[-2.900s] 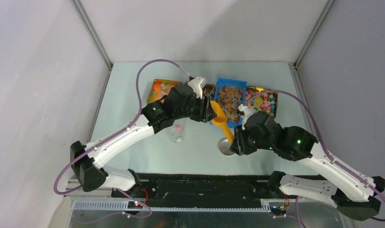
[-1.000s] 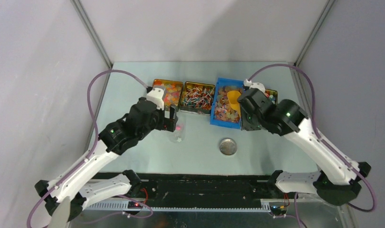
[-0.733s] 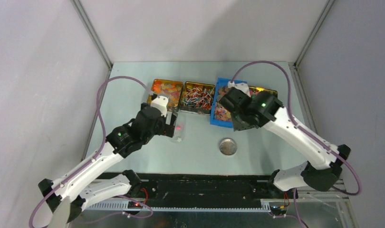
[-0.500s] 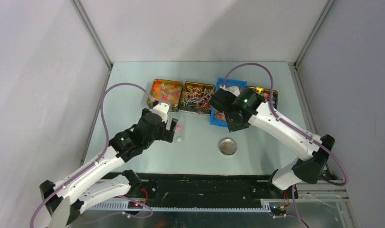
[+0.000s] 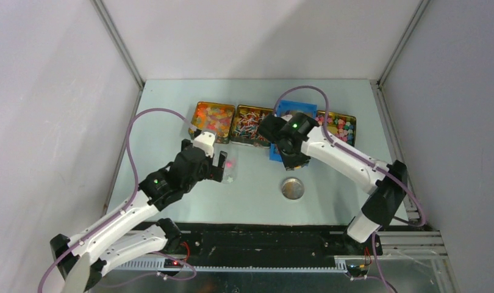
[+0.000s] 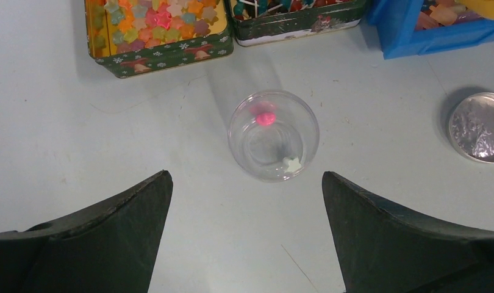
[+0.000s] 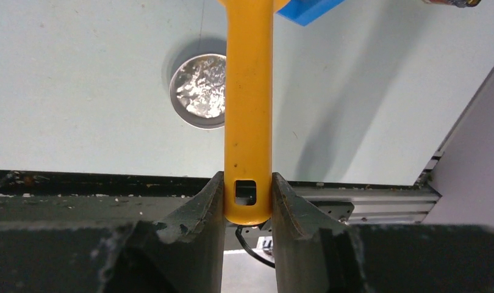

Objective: Pack the candies
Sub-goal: Scoop the fake candies from the storage box.

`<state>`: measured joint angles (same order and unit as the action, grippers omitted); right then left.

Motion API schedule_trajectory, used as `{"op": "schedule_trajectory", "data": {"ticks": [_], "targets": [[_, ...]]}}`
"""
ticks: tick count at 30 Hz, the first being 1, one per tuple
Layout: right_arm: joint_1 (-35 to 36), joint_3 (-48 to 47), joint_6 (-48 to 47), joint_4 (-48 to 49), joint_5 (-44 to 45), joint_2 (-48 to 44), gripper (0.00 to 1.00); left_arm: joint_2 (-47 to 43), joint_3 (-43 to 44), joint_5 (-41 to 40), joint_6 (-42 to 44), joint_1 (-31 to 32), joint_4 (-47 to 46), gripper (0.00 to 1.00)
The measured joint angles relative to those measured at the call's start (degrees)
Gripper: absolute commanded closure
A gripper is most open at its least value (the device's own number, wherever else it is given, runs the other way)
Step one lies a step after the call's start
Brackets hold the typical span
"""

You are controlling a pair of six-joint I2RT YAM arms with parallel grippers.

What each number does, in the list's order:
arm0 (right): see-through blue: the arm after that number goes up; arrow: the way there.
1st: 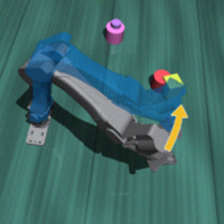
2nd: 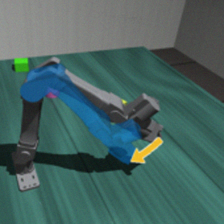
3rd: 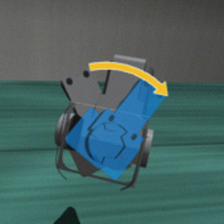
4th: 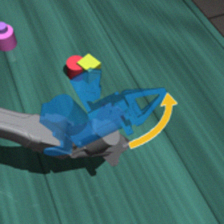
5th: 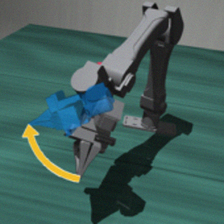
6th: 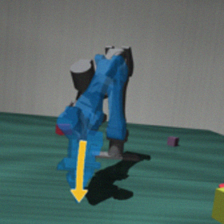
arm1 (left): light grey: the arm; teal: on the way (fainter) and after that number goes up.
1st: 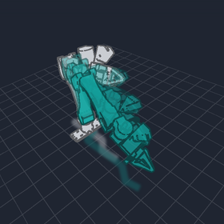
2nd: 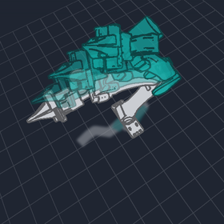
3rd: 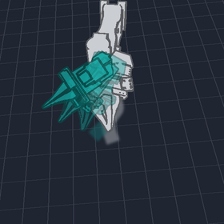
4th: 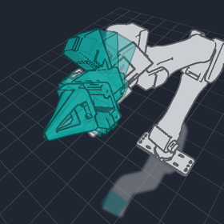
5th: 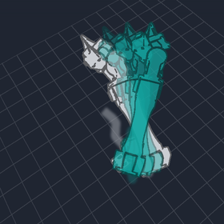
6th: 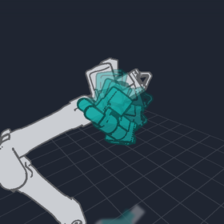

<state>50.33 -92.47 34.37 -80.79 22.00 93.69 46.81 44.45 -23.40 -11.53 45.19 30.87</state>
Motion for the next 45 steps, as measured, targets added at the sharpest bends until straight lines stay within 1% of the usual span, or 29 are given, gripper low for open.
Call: {"op": "schedule_trajectory", "data": {"ticks": [6,11,20,24,33,45], "targets": [[-1.0,0.8,-0.6,-1.0,-1.2,3.2,1.0,0.0,0.0,0.0,0.0,0.0,-0.3,0.0],[-3.1,1.3,-0.6,1.0,-2.8,5.7,1.0,0.0,0.0,-0.1,0.0,0.0,-0.4,0.0],[-4.6,0.9,-1.2,1.7,-4.5,5.7,1.0,-0.4,0.0,-0.5,0.0,0.0,-0.4,0.0],[-4.5,0.7,-1.0,0.0,-4.5,3.7,1.0,-0.7,0.0,-0.5,0.0,0.0,-0.6,0.0],[-4.3,0.7,0.2,-6.7,-5.4,-6.0,1.0,-0.8,0.0,-0.5,0.0,0.0,-1.1,0.0],[-3.3,0.9,-0.4,-8.7,-10.6,-5.6,1.0,-0.8,0.0,-0.5,0.0,0.0,-1.2,0.0]]}}
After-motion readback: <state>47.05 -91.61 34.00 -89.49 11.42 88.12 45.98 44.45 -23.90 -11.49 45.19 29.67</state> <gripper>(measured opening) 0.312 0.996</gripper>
